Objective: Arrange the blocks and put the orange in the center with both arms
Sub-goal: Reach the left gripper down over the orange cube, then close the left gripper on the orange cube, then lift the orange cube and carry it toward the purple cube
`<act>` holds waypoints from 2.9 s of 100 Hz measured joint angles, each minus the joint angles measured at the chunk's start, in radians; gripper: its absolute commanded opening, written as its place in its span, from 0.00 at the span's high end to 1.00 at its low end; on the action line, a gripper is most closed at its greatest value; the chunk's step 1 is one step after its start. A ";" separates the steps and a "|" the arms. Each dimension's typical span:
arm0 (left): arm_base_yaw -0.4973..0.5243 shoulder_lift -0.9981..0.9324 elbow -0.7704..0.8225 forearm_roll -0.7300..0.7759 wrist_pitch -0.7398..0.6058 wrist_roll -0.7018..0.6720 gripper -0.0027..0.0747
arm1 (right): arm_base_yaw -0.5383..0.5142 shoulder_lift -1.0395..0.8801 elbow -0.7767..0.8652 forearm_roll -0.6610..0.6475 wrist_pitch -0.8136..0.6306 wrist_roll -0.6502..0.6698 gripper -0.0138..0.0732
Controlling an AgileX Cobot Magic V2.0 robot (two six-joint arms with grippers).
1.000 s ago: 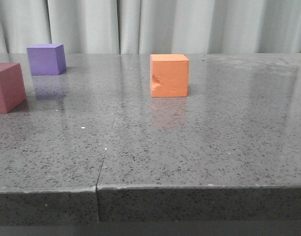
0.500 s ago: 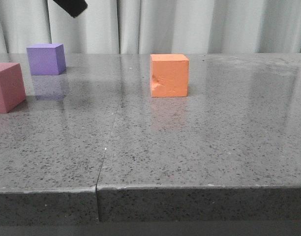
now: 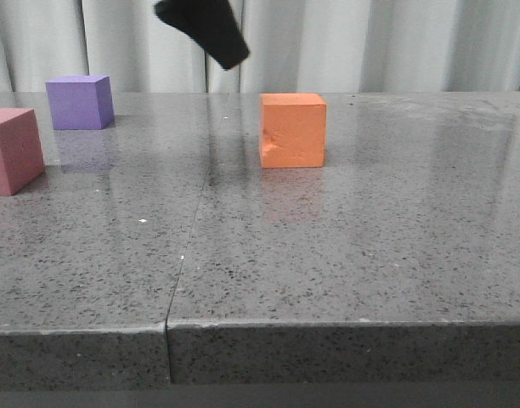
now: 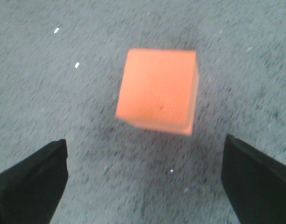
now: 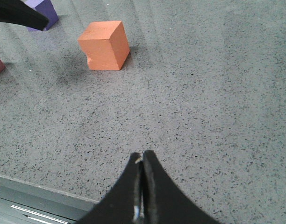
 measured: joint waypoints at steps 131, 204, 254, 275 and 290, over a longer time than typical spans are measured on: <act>-0.021 0.274 -0.104 -0.220 -0.024 0.082 0.16 | 0.000 0.000 0.000 0.000 0.000 0.000 0.92; -0.021 0.274 -0.104 -0.222 -0.029 0.084 0.66 | 0.000 0.000 0.000 0.000 0.000 0.002 0.92; -0.021 0.187 -0.194 0.018 -0.119 -0.294 0.65 | 0.000 0.000 0.000 0.000 0.000 0.000 0.92; -0.021 0.109 -0.194 0.304 -0.099 -0.689 0.65 | 0.000 0.000 0.000 0.000 0.000 0.000 0.92; 0.001 0.071 -0.194 0.433 -0.025 -0.944 0.65 | 0.000 0.000 0.000 0.000 0.000 0.000 0.92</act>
